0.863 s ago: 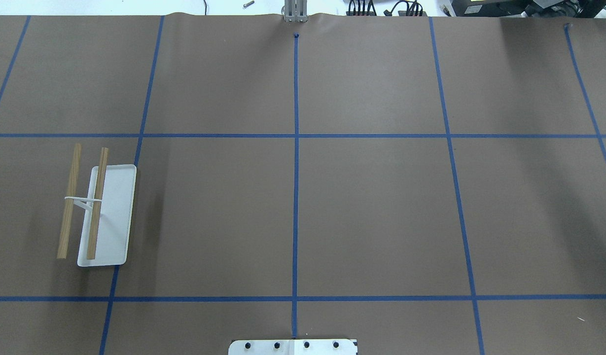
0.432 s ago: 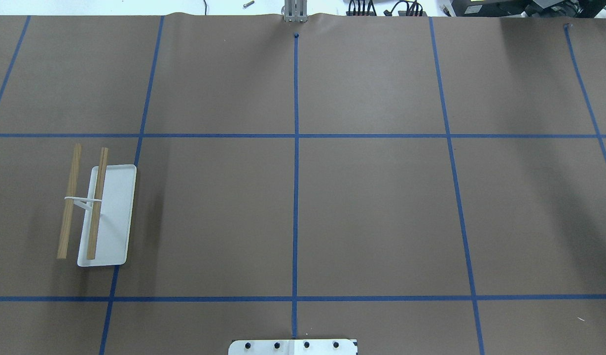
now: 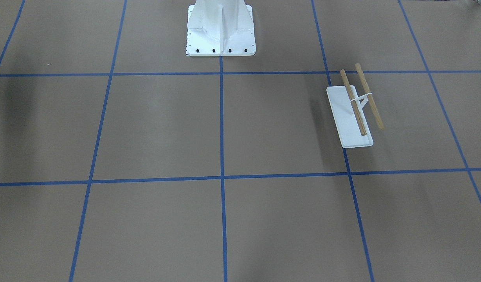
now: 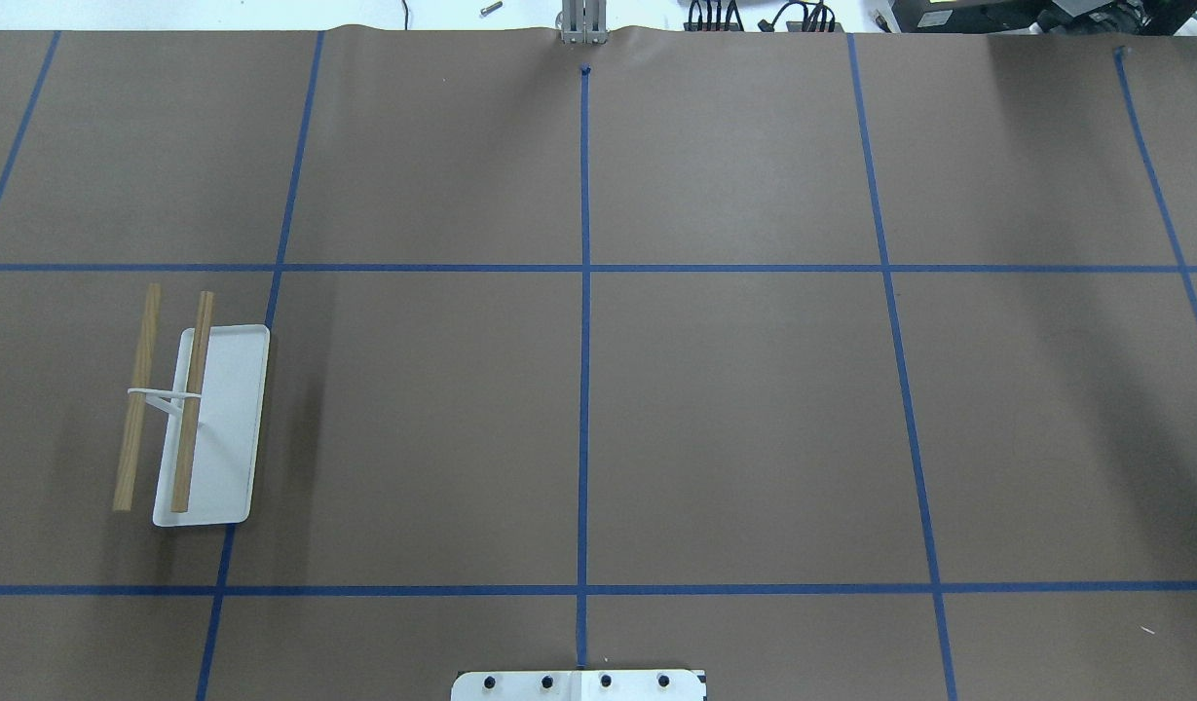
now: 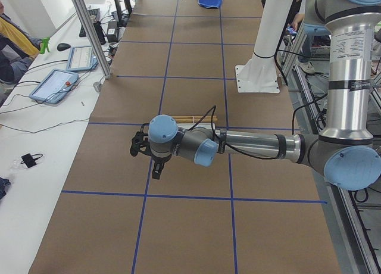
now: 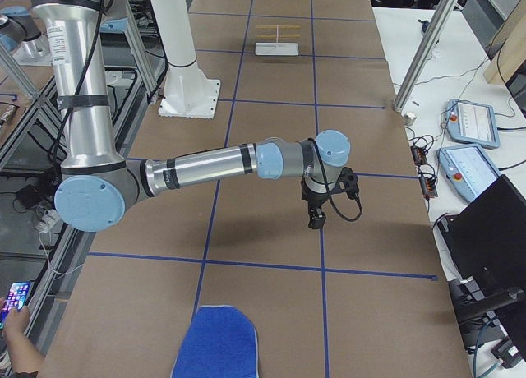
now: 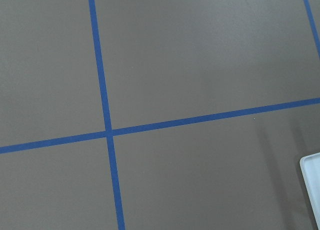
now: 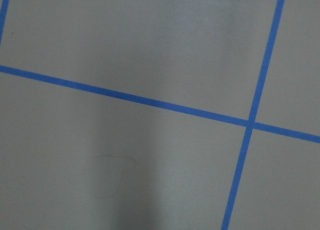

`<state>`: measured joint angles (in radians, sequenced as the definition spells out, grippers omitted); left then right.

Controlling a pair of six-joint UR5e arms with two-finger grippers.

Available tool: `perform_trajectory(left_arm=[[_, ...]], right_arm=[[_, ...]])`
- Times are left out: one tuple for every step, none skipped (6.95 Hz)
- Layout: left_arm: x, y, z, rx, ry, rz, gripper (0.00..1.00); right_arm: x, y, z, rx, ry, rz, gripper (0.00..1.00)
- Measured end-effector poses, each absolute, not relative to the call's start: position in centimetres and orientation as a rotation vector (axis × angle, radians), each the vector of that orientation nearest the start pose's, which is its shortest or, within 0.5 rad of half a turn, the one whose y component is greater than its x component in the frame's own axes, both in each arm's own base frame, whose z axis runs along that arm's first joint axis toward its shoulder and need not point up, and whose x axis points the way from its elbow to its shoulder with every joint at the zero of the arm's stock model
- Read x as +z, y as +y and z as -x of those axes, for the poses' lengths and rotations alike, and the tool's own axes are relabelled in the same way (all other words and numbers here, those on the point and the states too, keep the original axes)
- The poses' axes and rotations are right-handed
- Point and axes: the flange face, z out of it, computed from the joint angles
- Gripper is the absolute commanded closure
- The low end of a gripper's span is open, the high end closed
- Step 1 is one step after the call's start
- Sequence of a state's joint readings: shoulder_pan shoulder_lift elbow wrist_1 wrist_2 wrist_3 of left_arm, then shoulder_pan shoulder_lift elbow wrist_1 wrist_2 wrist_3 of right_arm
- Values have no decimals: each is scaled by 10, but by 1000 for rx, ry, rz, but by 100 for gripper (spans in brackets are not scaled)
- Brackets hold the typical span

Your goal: Hang towel on rack

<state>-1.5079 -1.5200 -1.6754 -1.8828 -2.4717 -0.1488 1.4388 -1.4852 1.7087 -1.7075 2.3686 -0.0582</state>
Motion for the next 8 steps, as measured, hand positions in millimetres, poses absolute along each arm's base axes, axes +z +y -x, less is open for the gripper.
perform_trajectory(left_arm=[[587,-487,25,88,923,-249,2],[588,-486,25,89,923,-250,2],[589,-486,25,89,922,-252,2],[591,-486,25,86,919,-251,2],[592,-485,25,81,917,-250,2],[591,-484,25,78,917,-250,2],[592,-484,25,77,916,-249,2],[594,-484,25,75,916,-246,2]], right_arm=[[563,-526,8,-218,-801,-50,0],[570,-525,8,-228,-801,-49,0],[583,-525,7,-247,-801,-47,0],[599,-524,7,-257,-810,-33,0],[617,-520,3,-263,-827,-21,0],[643,-514,-9,-275,-833,-27,0],[679,-510,-32,-287,-835,-38,0],[720,-504,-57,-309,-840,-45,0]])
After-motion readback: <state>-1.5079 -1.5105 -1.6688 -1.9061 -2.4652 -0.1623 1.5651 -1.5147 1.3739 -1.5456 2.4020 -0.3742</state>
